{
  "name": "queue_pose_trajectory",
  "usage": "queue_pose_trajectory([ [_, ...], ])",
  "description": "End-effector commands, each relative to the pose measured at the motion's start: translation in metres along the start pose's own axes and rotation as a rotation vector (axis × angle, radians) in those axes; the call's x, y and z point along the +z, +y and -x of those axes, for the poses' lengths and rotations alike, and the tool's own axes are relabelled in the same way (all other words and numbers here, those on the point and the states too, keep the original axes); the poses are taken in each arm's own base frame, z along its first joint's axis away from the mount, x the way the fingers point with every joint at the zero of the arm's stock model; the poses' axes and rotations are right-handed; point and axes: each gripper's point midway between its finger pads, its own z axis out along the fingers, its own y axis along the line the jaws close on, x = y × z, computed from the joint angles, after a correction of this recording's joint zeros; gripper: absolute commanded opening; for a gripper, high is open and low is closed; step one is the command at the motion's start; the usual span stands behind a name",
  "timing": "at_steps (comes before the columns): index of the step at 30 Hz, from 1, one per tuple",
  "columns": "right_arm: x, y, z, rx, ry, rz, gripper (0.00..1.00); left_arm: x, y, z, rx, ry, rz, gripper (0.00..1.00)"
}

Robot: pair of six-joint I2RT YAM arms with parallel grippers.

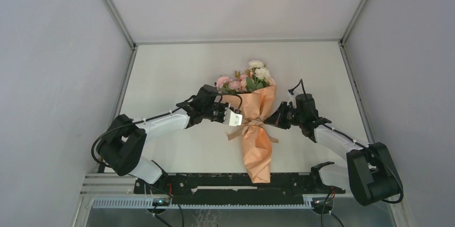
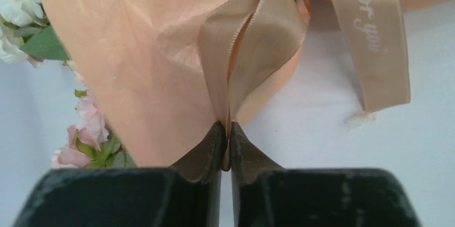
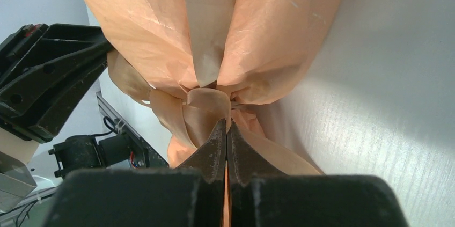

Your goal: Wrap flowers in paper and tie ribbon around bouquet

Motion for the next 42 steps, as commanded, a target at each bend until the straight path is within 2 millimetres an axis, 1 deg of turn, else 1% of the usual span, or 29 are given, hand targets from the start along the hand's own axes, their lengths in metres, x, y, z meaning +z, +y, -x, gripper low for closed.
queue_pose_trajectory([
  [1,-0.003,0.015,0.017,-0.065,-0.047,0.022,0.00,-0.009,0.030,0.029,0.057,-0.077,0.062,0.04],
  [2,-0.004,0.015,0.017,-0.068,-0.050,0.017,0.00,-0.011,0.028,0.029,0.053,-0.078,0.060,0.01],
  [5,-0.008,0.013,0.020,-0.080,-0.063,0.001,0.00,-0.016,0.026,0.026,0.041,-0.060,0.071,0.00],
  [6,-0.009,0.009,0.017,-0.077,-0.054,-0.019,0.00,-0.018,0.027,0.024,0.040,-0.049,0.081,0.00],
  [8,-0.012,0.000,0.015,-0.076,-0.050,-0.058,0.00,-0.021,0.026,0.016,0.030,-0.013,0.097,0.00],
  [10,-0.014,-0.012,0.013,-0.071,-0.042,-0.097,0.00,-0.026,0.024,0.000,0.004,0.040,0.114,0.00],
  [11,-0.015,-0.017,0.012,-0.066,-0.037,-0.110,0.00,-0.028,0.020,-0.008,-0.011,0.065,0.111,0.00],
  [12,-0.014,-0.022,0.011,-0.055,-0.034,-0.118,0.00,-0.029,0.010,-0.017,-0.020,0.087,0.096,0.00],
  [16,-0.008,-0.030,0.005,-0.043,-0.001,-0.116,0.00,-0.032,-0.025,-0.035,-0.035,0.137,0.005,0.00],
  [19,-0.006,-0.042,0.004,-0.028,0.009,-0.153,0.00,-0.033,-0.045,-0.053,-0.009,0.192,-0.037,0.00],
  [21,-0.006,-0.047,0.003,-0.020,0.018,-0.168,0.00,-0.034,-0.051,-0.064,0.024,0.220,-0.044,0.00],
  [25,-0.003,-0.052,-0.003,-0.008,0.047,-0.174,0.00,-0.035,-0.053,-0.077,0.059,0.251,-0.038,0.00],
  [30,-0.001,-0.063,-0.012,0.006,0.086,-0.208,0.00,-0.036,-0.066,-0.092,0.135,0.280,-0.087,0.00],
  [32,0.000,-0.064,-0.014,0.008,0.090,-0.210,0.00,-0.037,-0.068,-0.095,0.139,0.281,-0.094,0.00],
  [37,-0.001,-0.075,-0.019,0.033,0.111,-0.244,0.00,-0.038,-0.070,-0.098,0.132,0.285,-0.101,0.00],
  [40,-0.002,-0.076,-0.016,0.042,0.099,-0.254,0.00,-0.039,-0.070,-0.100,0.130,0.289,-0.099,0.00],
  [42,-0.005,-0.081,-0.015,0.055,0.086,-0.282,0.00,-0.041,-0.069,-0.101,0.130,0.292,-0.099,0.00],
])
